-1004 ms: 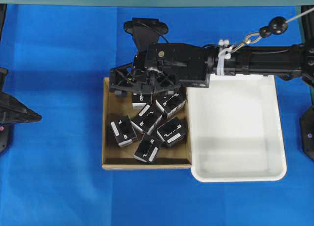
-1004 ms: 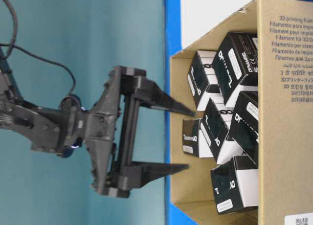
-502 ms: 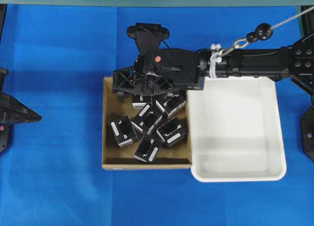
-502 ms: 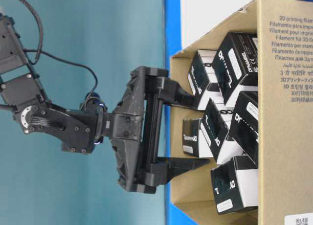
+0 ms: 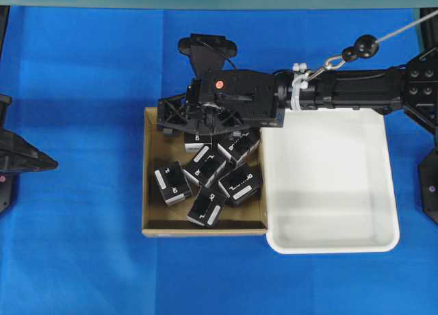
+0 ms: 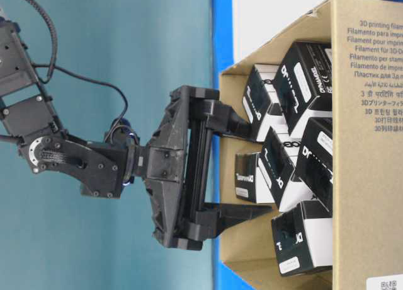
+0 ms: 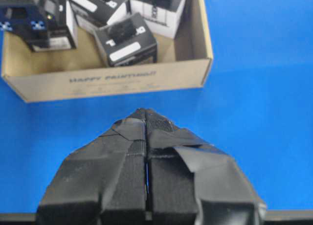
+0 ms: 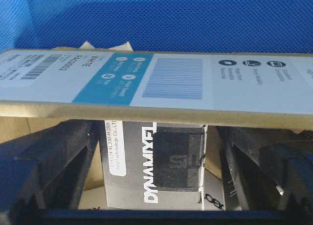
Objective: Pick a box that is randomly placed inside the cardboard box.
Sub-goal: 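Lower the open right gripper and close it on the DYNAMIXEL box, then lift the held box out and carry it right over the white tray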
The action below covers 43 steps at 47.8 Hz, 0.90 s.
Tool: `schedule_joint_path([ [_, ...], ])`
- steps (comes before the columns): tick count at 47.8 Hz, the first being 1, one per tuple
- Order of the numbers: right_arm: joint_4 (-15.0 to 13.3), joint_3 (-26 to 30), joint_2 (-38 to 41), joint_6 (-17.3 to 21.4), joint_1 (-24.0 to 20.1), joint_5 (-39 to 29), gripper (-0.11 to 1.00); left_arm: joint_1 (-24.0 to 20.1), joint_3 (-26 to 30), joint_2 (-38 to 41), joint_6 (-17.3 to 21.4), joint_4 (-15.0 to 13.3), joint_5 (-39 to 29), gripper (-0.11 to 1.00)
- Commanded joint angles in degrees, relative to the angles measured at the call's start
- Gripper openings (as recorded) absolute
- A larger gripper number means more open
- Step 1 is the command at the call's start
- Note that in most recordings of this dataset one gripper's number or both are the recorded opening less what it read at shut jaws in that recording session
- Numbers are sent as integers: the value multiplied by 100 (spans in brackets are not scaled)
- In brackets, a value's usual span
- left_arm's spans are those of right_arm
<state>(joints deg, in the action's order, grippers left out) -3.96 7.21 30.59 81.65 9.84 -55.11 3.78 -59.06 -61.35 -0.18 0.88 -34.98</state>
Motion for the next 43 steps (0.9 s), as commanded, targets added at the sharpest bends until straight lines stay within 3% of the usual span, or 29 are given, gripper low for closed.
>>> schedule_joint_path([
  [1,-18,18,9,70,-35,9,97,9,62,35,-9,9,35,-7],
  [10,-18,18,9,360,-26,18,88,9,-9,35,-9,9,35,-7],
  [17,-18,62,9,475,-35,62,64,9,-18,26,-9,9,44,-7],
  [43,-114,352,-439,325,-70,44,63,9,-18,26,0,9,44,-7],
])
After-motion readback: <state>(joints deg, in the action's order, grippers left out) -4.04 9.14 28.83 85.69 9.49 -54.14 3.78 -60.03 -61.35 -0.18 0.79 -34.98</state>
